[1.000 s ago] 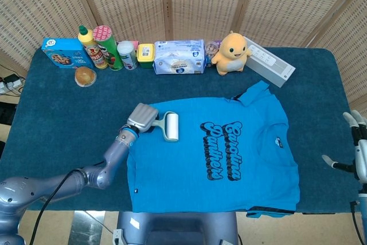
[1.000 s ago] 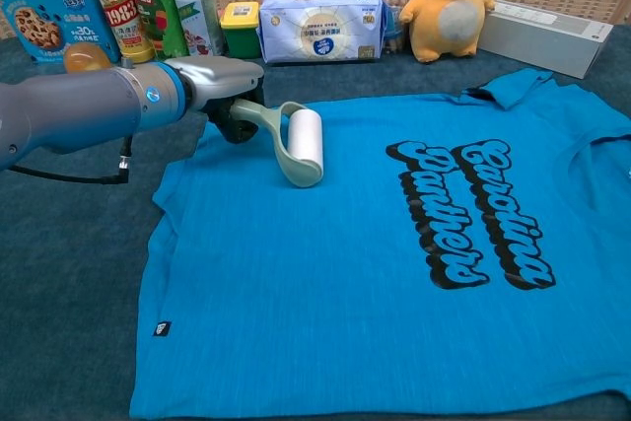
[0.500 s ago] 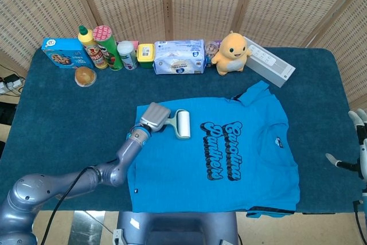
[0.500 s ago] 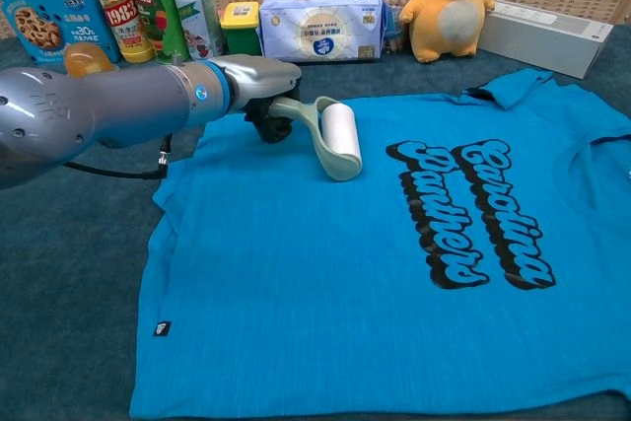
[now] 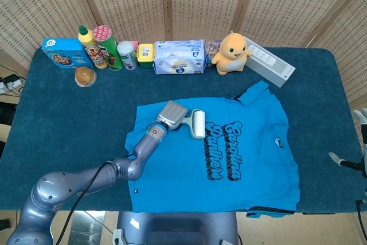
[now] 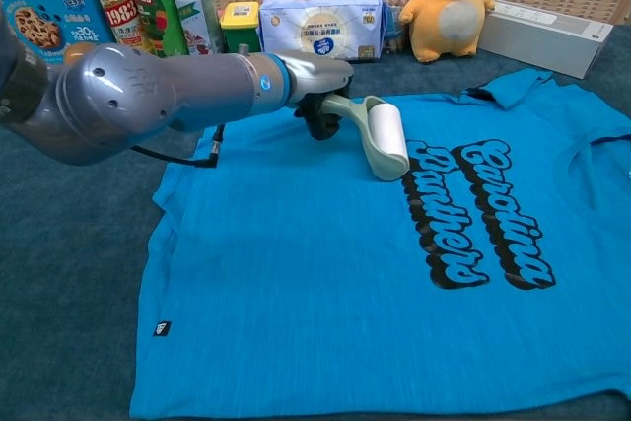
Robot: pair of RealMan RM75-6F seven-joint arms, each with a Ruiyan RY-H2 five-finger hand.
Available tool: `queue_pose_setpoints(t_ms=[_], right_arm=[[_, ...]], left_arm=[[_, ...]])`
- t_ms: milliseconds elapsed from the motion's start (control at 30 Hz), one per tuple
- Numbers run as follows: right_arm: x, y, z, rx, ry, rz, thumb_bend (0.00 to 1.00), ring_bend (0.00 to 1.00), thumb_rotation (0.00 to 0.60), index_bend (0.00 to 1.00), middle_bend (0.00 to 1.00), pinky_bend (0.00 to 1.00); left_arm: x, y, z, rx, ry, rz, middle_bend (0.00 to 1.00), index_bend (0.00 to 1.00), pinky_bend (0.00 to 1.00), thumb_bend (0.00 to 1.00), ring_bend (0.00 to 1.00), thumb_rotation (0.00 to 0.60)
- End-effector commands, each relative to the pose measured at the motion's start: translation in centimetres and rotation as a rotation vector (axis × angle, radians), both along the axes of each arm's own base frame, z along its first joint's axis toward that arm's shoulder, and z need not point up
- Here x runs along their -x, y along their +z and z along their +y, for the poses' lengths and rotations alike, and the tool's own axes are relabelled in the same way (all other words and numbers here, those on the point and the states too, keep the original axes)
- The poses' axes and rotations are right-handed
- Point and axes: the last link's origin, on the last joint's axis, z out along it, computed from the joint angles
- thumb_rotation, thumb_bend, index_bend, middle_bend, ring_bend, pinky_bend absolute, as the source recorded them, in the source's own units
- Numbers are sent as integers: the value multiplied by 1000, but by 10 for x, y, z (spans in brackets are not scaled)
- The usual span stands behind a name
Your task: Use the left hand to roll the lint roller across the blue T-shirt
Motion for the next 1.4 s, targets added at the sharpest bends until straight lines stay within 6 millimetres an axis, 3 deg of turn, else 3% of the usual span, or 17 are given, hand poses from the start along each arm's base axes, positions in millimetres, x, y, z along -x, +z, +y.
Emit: queue_pose_setpoints(t_ms=[33,300,567,1400], right_arm=[[0,1,0,2,1,-1,0,0,600,61,0,0],[1,2,0,7,-1,-4,0,0,600,62,0,0],[1,3,0,9,1,-6,0,0,600,61,0,0],[-3,-2,2,-2,7,9,0,0,600,62,0,0]], left_arm=[[-13,-8,0,21,-9,-6,893,941,962,888,786,600],[-31,-20,0,40,-29,14,893,941,962,885,786,600],[-32,-23,2,40,-35,62,893,941,962,885,786,600],[41,37,-1,3,91,262,893,941,962,878,786,600]])
